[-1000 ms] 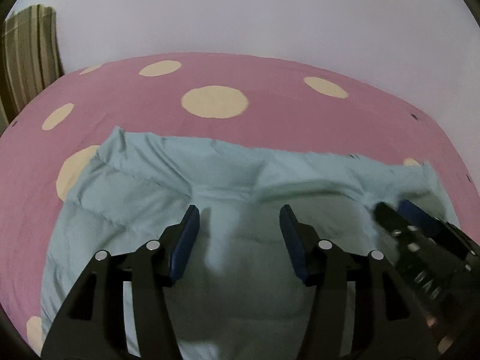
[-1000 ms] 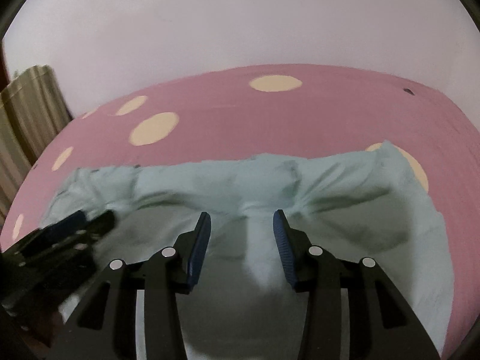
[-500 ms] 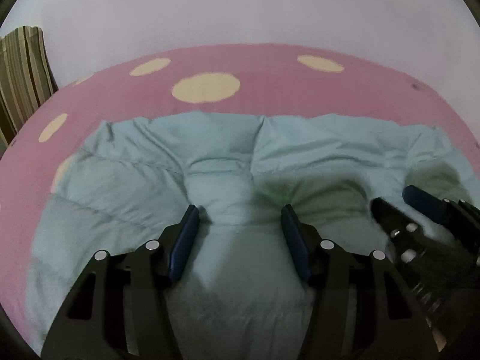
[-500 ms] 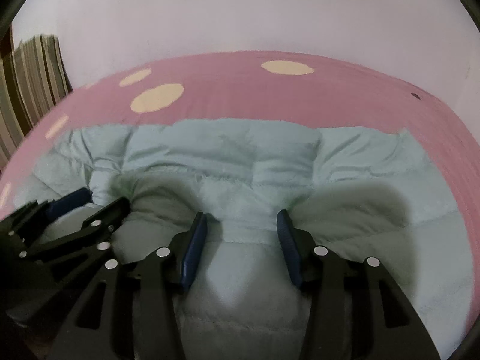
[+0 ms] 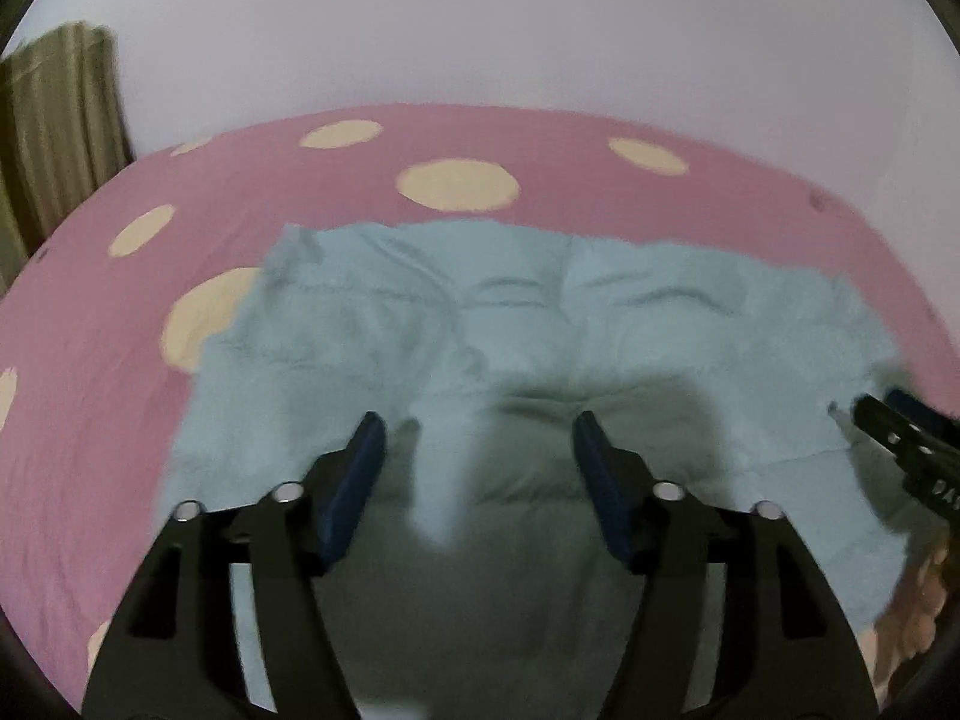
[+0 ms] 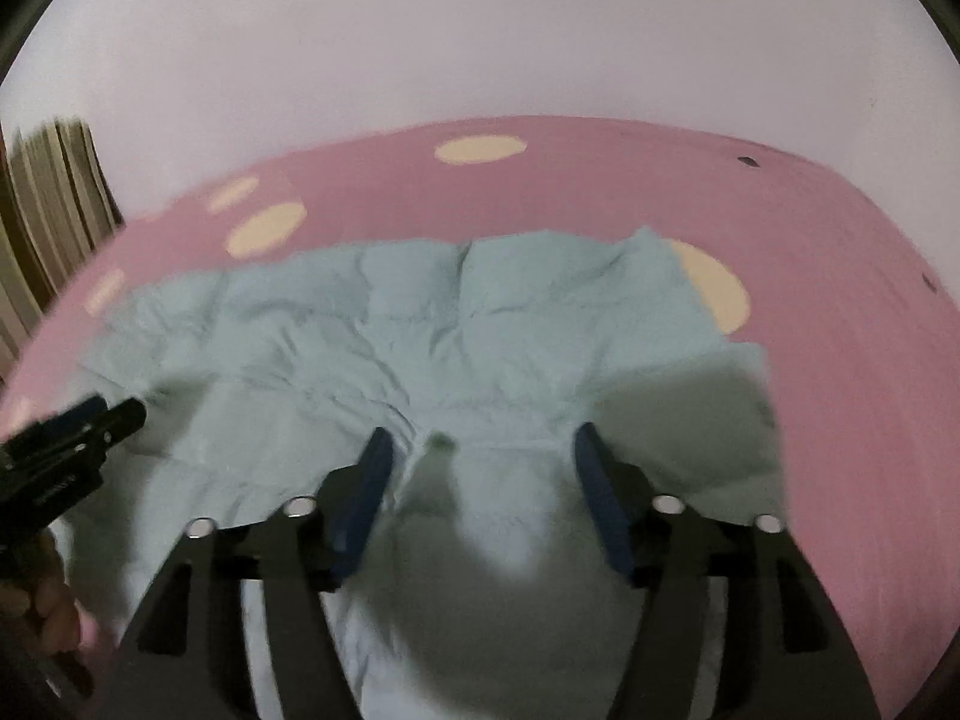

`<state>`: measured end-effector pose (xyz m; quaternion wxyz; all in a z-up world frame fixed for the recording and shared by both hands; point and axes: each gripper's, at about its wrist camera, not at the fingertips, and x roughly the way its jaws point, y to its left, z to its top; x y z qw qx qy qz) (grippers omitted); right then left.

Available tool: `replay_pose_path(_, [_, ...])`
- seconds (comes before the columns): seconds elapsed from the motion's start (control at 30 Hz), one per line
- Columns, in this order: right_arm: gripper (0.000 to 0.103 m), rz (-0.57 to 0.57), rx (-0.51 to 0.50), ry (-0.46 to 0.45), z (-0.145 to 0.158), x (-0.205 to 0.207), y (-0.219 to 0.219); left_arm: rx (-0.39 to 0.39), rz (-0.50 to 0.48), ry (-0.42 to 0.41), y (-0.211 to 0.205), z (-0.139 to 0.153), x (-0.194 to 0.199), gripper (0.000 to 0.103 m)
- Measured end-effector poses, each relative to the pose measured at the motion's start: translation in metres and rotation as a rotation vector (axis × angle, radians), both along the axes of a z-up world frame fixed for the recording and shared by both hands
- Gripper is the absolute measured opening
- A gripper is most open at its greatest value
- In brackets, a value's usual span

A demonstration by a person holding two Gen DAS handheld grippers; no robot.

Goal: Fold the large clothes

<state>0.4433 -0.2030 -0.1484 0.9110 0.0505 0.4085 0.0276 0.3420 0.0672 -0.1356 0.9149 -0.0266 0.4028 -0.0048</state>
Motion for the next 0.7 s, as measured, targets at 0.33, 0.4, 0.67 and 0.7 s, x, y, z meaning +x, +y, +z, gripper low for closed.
replay_pose_path(0.33, [0.074, -0.130, 0.166, 0.118, -0.017, -0.040, -0.095, -0.279, 0.235, 0.093, 0.126, -0.015, -0.054, 0.085])
replay_pose_path(0.4, [0.075, -0.131, 0.222, 0.142, -0.026, -0.040, -0.101, -0.368, 0.208, 0.128, 0.132, -0.026, -0.053, 0.085])
replay_pose_path(0.67, [0.083, -0.124, 0.287, 0.183, -0.049, -0.022, -0.097, -0.456, 0.129, 0.165, 0.122, -0.044, -0.030, 0.091])
replay_pose_path(0.7, [0.083, -0.122, 0.283, 0.181, -0.049, -0.022, -0.096, -0.455, 0.135, 0.168, 0.119, -0.044, -0.027, 0.091])
